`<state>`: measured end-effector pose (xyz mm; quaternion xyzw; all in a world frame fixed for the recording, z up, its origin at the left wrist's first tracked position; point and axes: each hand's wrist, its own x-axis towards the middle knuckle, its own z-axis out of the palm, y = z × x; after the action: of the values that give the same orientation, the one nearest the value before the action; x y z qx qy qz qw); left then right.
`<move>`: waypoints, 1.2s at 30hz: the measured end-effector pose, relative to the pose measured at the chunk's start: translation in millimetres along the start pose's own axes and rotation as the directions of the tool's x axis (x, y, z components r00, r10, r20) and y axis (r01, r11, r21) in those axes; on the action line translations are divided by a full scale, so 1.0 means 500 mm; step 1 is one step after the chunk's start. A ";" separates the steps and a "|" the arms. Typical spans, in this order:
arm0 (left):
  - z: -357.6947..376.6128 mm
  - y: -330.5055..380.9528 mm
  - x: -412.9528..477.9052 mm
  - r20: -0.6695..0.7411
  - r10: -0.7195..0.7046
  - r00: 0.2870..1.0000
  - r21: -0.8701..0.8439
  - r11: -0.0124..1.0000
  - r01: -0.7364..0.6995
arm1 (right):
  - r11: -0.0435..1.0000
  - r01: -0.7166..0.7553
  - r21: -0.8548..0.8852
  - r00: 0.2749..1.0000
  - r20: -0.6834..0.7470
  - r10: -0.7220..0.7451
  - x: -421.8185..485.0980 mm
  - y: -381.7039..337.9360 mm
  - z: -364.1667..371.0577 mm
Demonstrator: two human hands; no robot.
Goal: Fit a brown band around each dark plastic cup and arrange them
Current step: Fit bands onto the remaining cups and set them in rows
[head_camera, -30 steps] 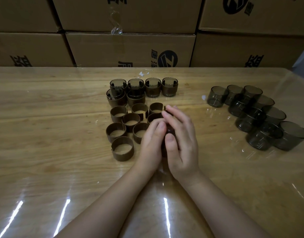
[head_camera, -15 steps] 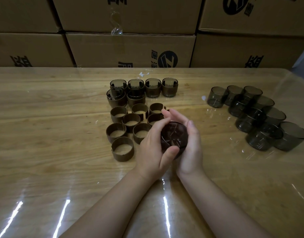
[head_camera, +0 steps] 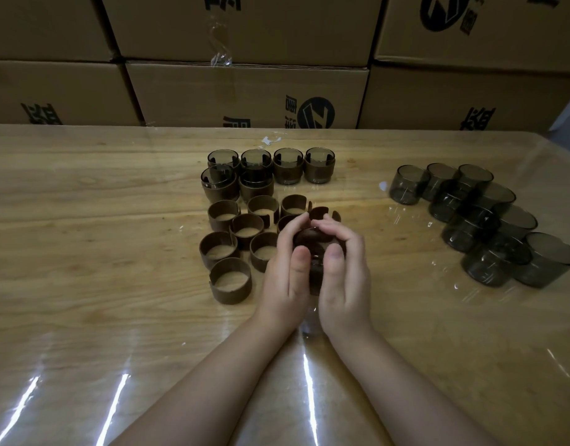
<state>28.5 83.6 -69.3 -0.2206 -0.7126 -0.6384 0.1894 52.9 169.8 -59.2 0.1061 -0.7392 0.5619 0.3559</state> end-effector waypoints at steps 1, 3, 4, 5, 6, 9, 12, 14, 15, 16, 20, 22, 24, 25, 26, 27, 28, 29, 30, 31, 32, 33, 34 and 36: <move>-0.002 0.000 0.003 -0.003 -0.035 0.999 -0.024 0.999 0.035 | 0.999 0.035 -0.038 0.999 0.021 -0.034 0.002 0.004 0.000; -0.007 0.003 0.013 0.008 -0.163 0.987 -0.110 0.980 0.163 | 0.993 0.067 -0.100 0.997 0.053 -0.062 0.006 0.009 0.000; -0.011 0.003 0.017 0.033 -0.221 0.975 -0.145 0.964 0.223 | 0.990 0.080 -0.120 0.996 0.058 -0.073 0.007 0.010 0.001; -0.013 0.005 0.020 0.063 -0.263 0.963 -0.160 0.949 0.270 | 0.986 0.099 -0.130 0.994 0.057 -0.093 0.007 0.011 0.002; -0.015 0.006 0.023 0.104 -0.291 0.951 -0.157 0.939 0.305 | 0.985 0.119 -0.127 0.992 0.054 -0.113 0.006 0.013 0.003; -0.022 0.012 0.030 0.194 -0.351 0.916 -0.215 0.896 0.389 | 0.992 0.111 -0.057 0.994 0.024 -0.110 0.004 0.016 0.008; -0.027 0.019 0.031 0.240 -0.350 0.906 -0.298 0.861 0.412 | 0.999 0.009 0.043 0.999 -0.045 -0.007 0.004 0.015 0.009; -0.023 0.022 0.028 0.251 -0.360 0.899 -0.327 0.842 0.428 | 0.995 -0.051 0.088 0.996 -0.068 0.057 0.006 0.012 0.009; -0.019 0.022 0.026 0.237 -0.354 0.905 -0.315 0.853 0.417 | 0.992 -0.074 0.099 0.994 -0.071 0.081 0.008 0.012 0.008; -0.015 0.021 0.025 0.219 -0.350 0.911 -0.296 0.866 0.404 | 0.991 -0.087 0.102 0.993 -0.070 0.094 0.010 0.012 0.008; -0.018 0.016 0.024 0.170 -0.349 0.922 -0.353 0.852 0.387 | 0.994 -0.090 0.066 0.991 -0.089 0.096 0.023 0.022 -0.002; -0.024 0.012 0.028 0.147 -0.372 0.917 -0.380 0.834 0.399 | 0.990 -0.142 0.018 0.980 -0.135 0.143 0.033 0.035 -0.015; -0.025 0.009 0.031 0.106 -0.409 0.906 -0.433 0.801 0.413 | 0.969 -0.238 -0.060 0.964 -0.139 0.228 0.043 0.050 -0.028; -0.025 0.008 0.032 0.087 -0.421 0.903 -0.477 0.778 0.409 | 0.952 -0.277 -0.132 0.958 -0.107 0.264 0.047 0.057 -0.034; -0.024 0.009 0.035 0.078 -0.434 0.898 -0.519 0.751 0.408 | 0.929 -0.298 -0.220 0.955 -0.055 0.293 0.051 0.062 -0.039; -0.025 0.010 0.036 0.081 -0.446 0.891 -0.554 0.723 0.412 | 0.904 -0.295 -0.311 0.950 0.011 0.313 0.052 0.067 -0.044; -0.026 0.010 0.037 0.085 -0.451 0.888 -0.578 0.704 0.413 | 0.876 -0.273 -0.397 0.940 0.083 0.331 0.053 0.072 -0.047; -0.026 0.010 0.038 0.086 -0.453 0.887 -0.586 0.697 0.413 | 0.845 -0.245 -0.476 0.922 0.154 0.354 0.053 0.077 -0.050; -0.026 0.010 0.038 0.080 -0.458 0.885 -0.581 0.700 0.415 | 0.815 -0.217 -0.538 0.900 0.213 0.380 0.052 0.080 -0.051; -0.026 0.009 0.037 0.072 -0.463 0.883 -0.570 0.708 0.418 | 0.795 -0.189 -0.576 0.884 0.254 0.394 0.051 0.081 -0.050; -0.025 0.008 0.036 0.061 -0.469 0.881 -0.556 0.717 0.420 | 0.787 -0.168 -0.594 0.880 0.269 0.391 0.050 0.080 -0.049; -0.026 0.007 0.035 0.050 -0.477 0.878 -0.547 0.723 0.423 | 0.785 -0.158 -0.599 0.888 0.261 0.379 0.049 0.078 -0.047; -0.026 0.007 0.035 0.043 -0.486 0.873 -0.540 0.724 0.430 | 0.778 -0.158 -0.607 0.898 0.238 0.369 0.049 0.078 -0.045; -0.024 0.011 0.035 0.030 -0.473 0.880 -0.526 0.742 0.416 | 0.733 -0.181 -0.655 0.905 0.180 0.385 0.051 0.079 -0.044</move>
<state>17.0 73.4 -53.7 -0.0526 -0.5351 -0.8431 0.0025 21.1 209.7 -69.9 -0.0479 -0.9358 0.3097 0.1616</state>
